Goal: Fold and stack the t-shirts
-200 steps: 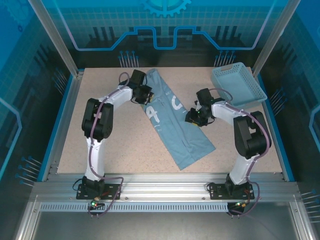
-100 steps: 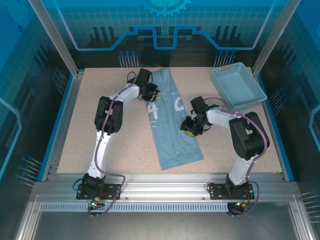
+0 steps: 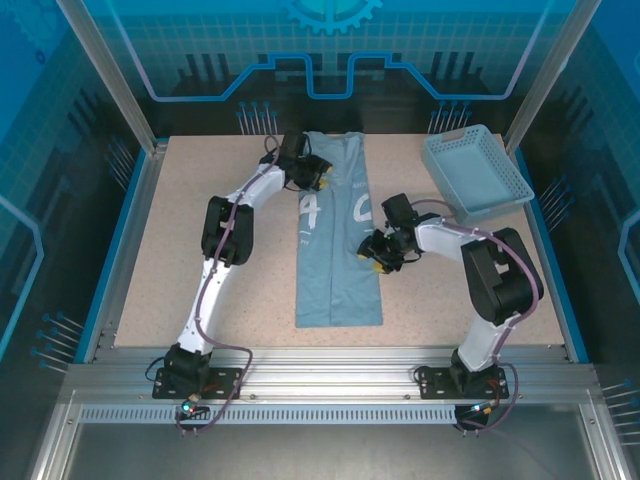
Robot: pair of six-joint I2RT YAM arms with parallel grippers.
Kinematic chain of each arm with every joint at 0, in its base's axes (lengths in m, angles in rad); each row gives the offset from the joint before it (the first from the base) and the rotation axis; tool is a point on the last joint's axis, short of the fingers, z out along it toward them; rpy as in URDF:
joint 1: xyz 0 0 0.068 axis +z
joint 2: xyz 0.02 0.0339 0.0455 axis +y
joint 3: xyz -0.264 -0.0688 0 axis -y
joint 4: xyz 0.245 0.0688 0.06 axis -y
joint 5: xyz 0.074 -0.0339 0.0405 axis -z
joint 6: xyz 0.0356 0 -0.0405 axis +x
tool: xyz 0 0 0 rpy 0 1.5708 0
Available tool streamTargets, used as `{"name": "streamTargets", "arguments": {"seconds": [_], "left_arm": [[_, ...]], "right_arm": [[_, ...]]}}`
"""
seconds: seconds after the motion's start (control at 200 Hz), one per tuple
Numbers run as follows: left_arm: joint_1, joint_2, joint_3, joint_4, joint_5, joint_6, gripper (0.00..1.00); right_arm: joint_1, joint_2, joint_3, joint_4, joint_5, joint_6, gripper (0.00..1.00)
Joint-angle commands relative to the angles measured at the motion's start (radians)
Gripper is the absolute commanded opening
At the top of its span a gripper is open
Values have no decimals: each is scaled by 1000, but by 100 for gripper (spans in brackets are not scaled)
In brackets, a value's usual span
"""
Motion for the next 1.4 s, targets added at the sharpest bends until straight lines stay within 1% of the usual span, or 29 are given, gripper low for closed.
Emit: {"name": "streamTargets", "arguments": {"seconds": [0.0,0.06,0.115,0.19,0.21,0.325,0.405,0.45,0.505,0.59,0.655,0.805,0.9,0.985,1.1,1.205,1.396], "left_arm": [[9,-228,-147,18,-54,64,52],[9,-365,-343,123,-44,54,53],[7,-478,-511,166,-29,58,53],[-6,-636,-734,141,-17,106,53],[-11,-681,-794,129,-18,119,53],[-69,-932,-1156,75,-20,153,52],[-129,-1078,-1324,-44,-48,180,51],[-171,-1160,-1413,-85,-65,169,51],[-226,-1245,-1519,-84,-64,122,52],[-305,-1328,-1637,-51,-57,54,53],[-337,-1357,-1694,-31,-58,39,53],[-339,-1332,-1772,115,-1,43,53],[-342,-1291,-1763,124,35,89,50],[-344,-1290,-1783,150,35,112,47],[-343,-1262,-1804,226,48,112,43],[-348,-1229,-1801,285,50,98,40],[-376,-1186,-1763,324,31,74,40]], "right_arm": [[0,-170,-25,-28,63,-50,51],[-4,-245,-55,-35,64,-76,53],[-12,-309,-86,-57,50,-99,54],[-28,-383,-114,-111,18,-135,55],[-33,-400,-146,-129,6,-144,55],[-56,-460,-195,-239,-61,-212,55],[-53,-475,-215,-328,-101,-262,55],[-47,-487,-236,-364,-122,-280,55],[-32,-515,-286,-367,-144,-276,55],[-24,-575,-383,-307,-178,-207,55],[10,-608,-405,-277,-157,-156,55],[129,-642,-519,-164,-30,-2,55],[144,-687,-590,-126,13,68,55],[158,-739,-611,-132,58,103,55],[163,-766,-633,-106,67,137,52],[177,-763,-613,-83,67,142,51],[185,-680,-555,-61,30,114,52]]}}
